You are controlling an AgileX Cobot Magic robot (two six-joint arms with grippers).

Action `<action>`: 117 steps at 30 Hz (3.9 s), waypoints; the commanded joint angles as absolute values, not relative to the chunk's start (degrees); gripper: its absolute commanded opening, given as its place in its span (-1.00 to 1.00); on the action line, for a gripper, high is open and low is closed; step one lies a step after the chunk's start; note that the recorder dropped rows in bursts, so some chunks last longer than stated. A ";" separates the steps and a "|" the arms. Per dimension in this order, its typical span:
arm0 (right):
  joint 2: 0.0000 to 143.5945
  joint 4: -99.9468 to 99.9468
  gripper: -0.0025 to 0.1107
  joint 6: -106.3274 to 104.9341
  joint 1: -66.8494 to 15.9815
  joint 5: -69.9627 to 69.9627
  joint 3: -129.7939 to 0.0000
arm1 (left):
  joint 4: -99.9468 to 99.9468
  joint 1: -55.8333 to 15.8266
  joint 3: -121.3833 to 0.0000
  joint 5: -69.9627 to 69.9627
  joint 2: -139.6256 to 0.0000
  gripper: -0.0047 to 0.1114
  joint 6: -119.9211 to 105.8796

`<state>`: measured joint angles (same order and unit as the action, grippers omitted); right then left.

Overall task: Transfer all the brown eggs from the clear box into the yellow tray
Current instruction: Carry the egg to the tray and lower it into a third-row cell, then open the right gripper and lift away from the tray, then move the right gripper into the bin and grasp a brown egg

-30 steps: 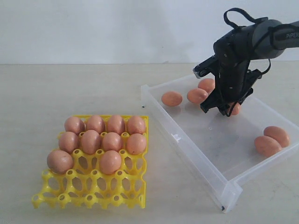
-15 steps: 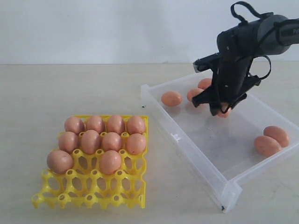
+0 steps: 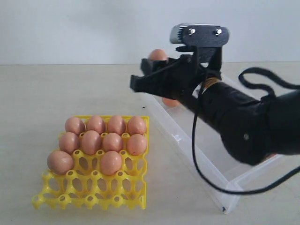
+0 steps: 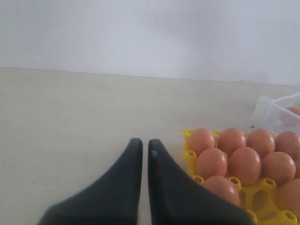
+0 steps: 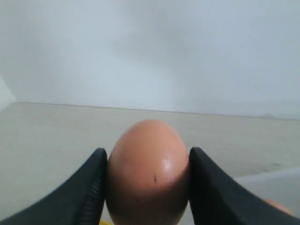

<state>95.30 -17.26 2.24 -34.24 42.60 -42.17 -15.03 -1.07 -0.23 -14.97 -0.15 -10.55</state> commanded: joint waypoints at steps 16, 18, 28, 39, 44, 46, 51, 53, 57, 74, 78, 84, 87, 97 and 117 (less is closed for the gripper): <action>114.36 23.49 -0.96 35.85 -44.48 34.75 -53.98 | -15.19 -1.28 0.00 -14.61 0.00 -0.85 -10.07; 114.36 23.49 -0.96 35.30 -44.48 34.00 -53.98 | -15.19 -1.28 0.00 -14.61 0.00 -0.85 -10.07; 114.36 23.49 -0.96 34.85 -44.48 34.10 -53.98 | -15.19 -1.28 0.00 -14.61 0.00 -0.85 -10.07; 114.36 20.32 -0.10 34.85 -44.48 34.56 -53.98 | -15.19 -1.28 0.00 -14.61 0.00 -0.85 -10.07; 114.36 20.07 0.04 34.85 -44.48 34.56 -53.98 | -15.19 -1.28 0.00 -14.61 0.00 -0.85 -10.07; 114.36 20.07 0.05 34.85 -44.48 34.67 -53.98 | -15.19 -1.28 0.00 -14.61 0.00 -0.85 -10.07; 109.74 18.06 -0.01 33.59 -44.48 35.80 -54.74 | -15.19 -1.28 0.00 -14.61 0.00 -0.85 -10.07; 106.31 15.50 -0.39 32.98 -44.48 25.57 -56.61 | -15.19 -1.28 0.00 -14.61 0.00 -0.85 -10.07; 103.59 15.73 -0.96 30.63 -44.56 -7.64 -63.39 | -15.19 -1.28 0.00 -14.61 0.00 -0.85 -10.07; 110.03 -9.17 -0.96 -14.39 -46.21 -24.14 -72.75 | -15.19 -1.28 0.00 -14.61 0.00 -0.85 -10.07; 110.90 -9.58 -0.96 -14.06 -46.21 -24.52 -74.47 | -15.19 -1.28 0.00 -14.61 0.00 -0.85 -10.07; 113.05 -10.86 -0.96 -14.06 -46.21 -25.83 -75.61 | -15.19 -1.28 0.00 -14.83 0.00 -0.85 -10.07; 113.55 -11.42 -0.96 -14.06 -46.21 -27.13 -75.61 | -15.19 -1.28 0.00 -14.83 0.00 -0.85 -10.07; 116.17 -12.79 -0.96 -13.39 -46.21 -22.09 -75.61 | -15.19 -1.28 0.00 -14.83 0.00 -0.85 -10.07; 102.55 11.16 -0.96 3.75 -15.44 -53.16 -84.72 | -15.19 -1.28 0.00 -14.83 0.00 -0.85 -10.07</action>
<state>98.89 14.65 9.65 -23.77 -39.05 -80.07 -15.03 -1.07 -0.23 -14.97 -0.15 -10.55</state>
